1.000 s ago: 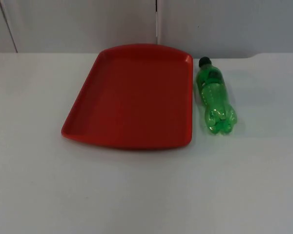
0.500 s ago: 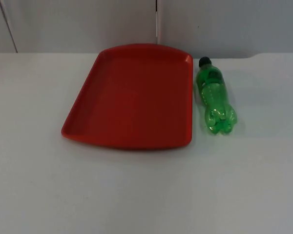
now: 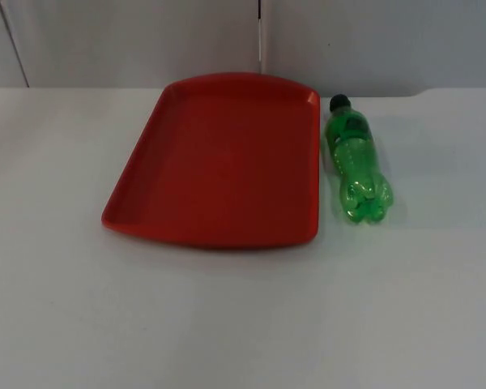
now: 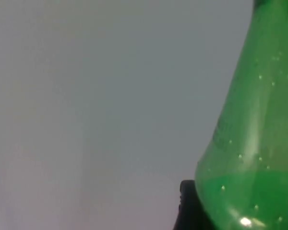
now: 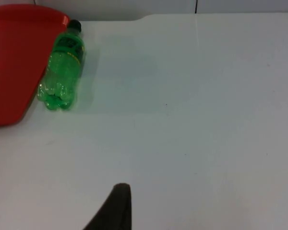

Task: Place the bottle upright on the tray.

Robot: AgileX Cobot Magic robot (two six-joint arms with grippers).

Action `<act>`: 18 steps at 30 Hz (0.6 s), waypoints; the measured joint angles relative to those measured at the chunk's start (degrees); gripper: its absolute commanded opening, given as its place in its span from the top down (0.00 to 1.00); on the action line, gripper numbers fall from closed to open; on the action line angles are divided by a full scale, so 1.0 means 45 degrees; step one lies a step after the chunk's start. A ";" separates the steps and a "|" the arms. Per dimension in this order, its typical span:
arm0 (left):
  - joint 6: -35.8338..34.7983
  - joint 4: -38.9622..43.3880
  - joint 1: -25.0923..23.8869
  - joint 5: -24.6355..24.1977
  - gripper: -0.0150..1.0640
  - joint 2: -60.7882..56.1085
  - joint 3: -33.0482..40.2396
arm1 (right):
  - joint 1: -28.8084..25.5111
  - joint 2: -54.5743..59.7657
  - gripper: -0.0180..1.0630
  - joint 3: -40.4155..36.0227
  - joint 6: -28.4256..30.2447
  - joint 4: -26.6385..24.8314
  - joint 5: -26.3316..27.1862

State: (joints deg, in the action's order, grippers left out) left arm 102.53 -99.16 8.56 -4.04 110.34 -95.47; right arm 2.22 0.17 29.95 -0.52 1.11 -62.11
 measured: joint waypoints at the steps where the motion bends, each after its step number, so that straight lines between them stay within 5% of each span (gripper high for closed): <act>1: 0.0648 0.0000 0.0097 -0.0133 0.99 0.0152 0.0000 | 0.0000 0.0000 0.01 0.0000 0.0000 0.0000 0.0000; 4: 0.1742 -0.0020 0.0175 -0.1769 0.99 0.0754 -0.0060 | 0.0000 0.0000 0.01 0.0000 0.0000 0.0000 0.0000; 12: 0.1216 -0.0020 0.0175 -0.5160 0.99 0.1781 -0.0081 | 0.0000 0.0000 0.01 0.0000 0.0000 0.0000 0.0000; 18: 0.1447 -0.0020 0.0175 -0.6555 0.99 0.2256 -0.0108 | 0.0000 0.0000 0.01 0.0000 0.0027 0.0000 0.0000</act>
State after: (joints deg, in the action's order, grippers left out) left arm 109.04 -99.25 9.34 -33.53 120.49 -95.96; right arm 2.22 0.17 29.95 -0.40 1.11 -62.11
